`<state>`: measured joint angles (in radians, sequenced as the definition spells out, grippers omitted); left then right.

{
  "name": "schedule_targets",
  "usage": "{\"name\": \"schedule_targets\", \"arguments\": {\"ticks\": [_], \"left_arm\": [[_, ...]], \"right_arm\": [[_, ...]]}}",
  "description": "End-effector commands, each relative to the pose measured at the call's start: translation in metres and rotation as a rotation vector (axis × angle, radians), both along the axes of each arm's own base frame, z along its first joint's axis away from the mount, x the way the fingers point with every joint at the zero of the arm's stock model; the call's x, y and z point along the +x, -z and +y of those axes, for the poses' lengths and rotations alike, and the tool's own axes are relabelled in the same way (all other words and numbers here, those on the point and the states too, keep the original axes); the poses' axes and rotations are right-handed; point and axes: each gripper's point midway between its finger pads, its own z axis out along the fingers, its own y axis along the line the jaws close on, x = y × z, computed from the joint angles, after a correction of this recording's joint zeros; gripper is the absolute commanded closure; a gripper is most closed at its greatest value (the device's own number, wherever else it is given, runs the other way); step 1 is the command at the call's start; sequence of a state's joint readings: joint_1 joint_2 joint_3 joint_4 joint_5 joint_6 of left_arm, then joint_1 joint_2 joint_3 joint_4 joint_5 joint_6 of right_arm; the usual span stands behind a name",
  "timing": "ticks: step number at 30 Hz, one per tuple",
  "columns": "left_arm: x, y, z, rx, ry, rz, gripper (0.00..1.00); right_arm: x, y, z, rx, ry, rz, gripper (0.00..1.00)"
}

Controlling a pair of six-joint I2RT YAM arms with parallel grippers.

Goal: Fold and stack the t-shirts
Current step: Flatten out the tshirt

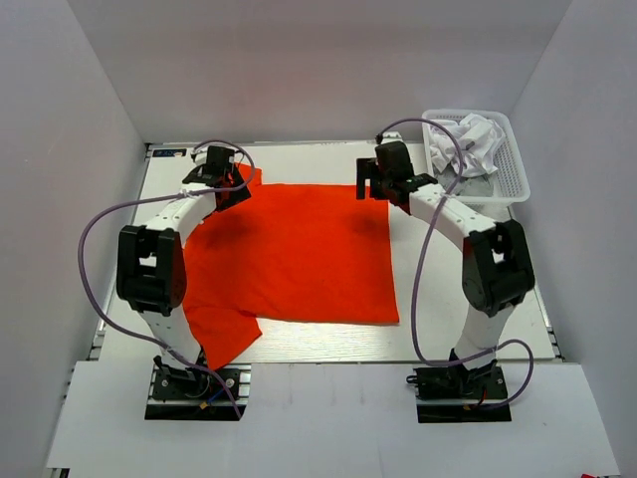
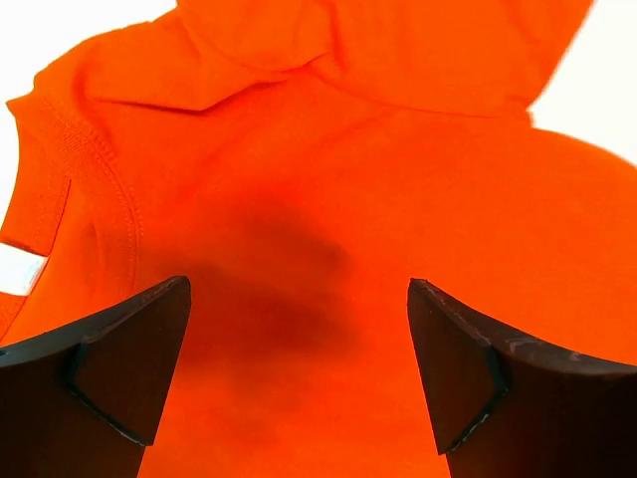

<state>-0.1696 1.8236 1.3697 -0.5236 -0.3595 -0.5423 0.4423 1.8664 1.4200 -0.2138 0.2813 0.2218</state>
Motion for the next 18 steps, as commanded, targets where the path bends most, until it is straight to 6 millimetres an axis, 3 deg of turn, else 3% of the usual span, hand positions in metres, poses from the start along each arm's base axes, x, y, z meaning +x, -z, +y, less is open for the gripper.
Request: {"name": "schedule_targets", "arguments": {"ticks": [1, 4, 6, 7, 8, 10, 16, 18], "left_arm": [[-0.001, -0.024, -0.003, -0.026, 0.005, -0.064, 0.00], [-0.016, -0.001, -0.003, -0.036, 0.005, -0.019, 0.00], [-0.020, 0.005, -0.002, -0.035, 0.004, -0.010, 0.00], [-0.019, 0.005, -0.001, -0.026, -0.002, -0.011, 0.00], [-0.022, 0.017, 0.000, -0.027, -0.009, 0.016, 0.00], [-0.019, 0.024, -0.001, -0.033, -0.019, 0.017, 0.00], [-0.001, 0.037, -0.010, -0.071, -0.018, 0.010, 0.00], [0.001, 0.044, -0.015, -0.096, -0.012, 0.016, 0.00]], "right_arm": [[-0.010, -0.038, 0.025, 0.140, -0.090, -0.064, 0.10], [-0.032, -0.024, 0.044, 0.229, -0.176, 0.009, 0.10], [-0.053, -0.008, 0.055, 0.283, -0.226, 0.074, 0.10], [-0.056, -0.011, 0.064, 0.317, -0.263, 0.067, 0.10], [-0.063, 0.002, 0.063, 0.315, -0.262, 0.095, 0.10], [-0.064, 0.005, 0.067, 0.327, -0.251, 0.100, 0.10], [-0.056, 0.049, 0.063, 0.274, -0.179, 0.169, 0.10], [-0.047, 0.070, 0.051, 0.237, -0.105, 0.188, 0.10]]}}
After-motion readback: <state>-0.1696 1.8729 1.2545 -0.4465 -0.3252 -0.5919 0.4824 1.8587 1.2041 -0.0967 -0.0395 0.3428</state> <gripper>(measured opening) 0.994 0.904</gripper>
